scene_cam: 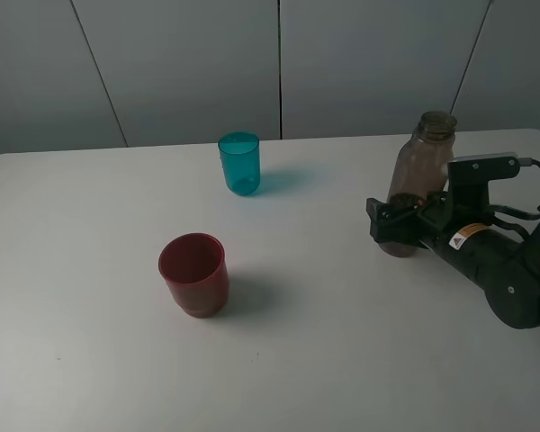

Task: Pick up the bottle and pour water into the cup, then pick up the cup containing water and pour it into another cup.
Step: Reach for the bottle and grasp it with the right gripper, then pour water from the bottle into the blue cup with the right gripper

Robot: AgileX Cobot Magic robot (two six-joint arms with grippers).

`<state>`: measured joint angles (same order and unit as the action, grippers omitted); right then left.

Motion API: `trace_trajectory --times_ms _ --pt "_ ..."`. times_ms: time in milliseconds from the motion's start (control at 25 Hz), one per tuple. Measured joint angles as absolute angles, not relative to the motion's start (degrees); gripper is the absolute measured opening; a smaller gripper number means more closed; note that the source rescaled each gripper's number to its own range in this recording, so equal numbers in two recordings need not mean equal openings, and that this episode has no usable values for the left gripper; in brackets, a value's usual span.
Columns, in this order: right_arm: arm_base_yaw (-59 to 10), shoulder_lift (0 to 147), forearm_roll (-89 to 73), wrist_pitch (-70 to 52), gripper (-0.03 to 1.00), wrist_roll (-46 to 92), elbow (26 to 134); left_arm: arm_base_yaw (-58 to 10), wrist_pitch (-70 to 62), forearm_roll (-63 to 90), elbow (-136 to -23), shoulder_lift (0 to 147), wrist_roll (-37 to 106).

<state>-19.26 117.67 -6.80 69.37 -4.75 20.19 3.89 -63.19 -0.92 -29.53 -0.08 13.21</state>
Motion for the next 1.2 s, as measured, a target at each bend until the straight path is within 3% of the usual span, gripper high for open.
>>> trace_trajectory --times_ms 560,640,680,760,1200 --pt "-19.26 117.67 -6.95 69.37 0.98 -3.78 20.19 3.89 -63.19 -0.92 -29.53 -0.08 13.21" --pt "-19.26 117.67 -7.06 69.37 0.78 -3.78 20.19 3.89 -63.19 -0.92 -29.53 -0.08 13.21" --pt "-19.26 117.67 -7.06 69.37 0.59 -3.78 20.19 3.89 -63.19 -0.92 -29.53 -0.08 13.21" --pt "-19.26 117.67 -7.06 69.37 0.04 -3.54 20.19 3.89 -63.19 -0.92 -29.53 -0.08 13.21" --pt "-19.26 117.67 -7.07 69.53 0.02 -3.99 20.19 3.89 -63.19 -0.92 -29.53 -0.08 13.21"
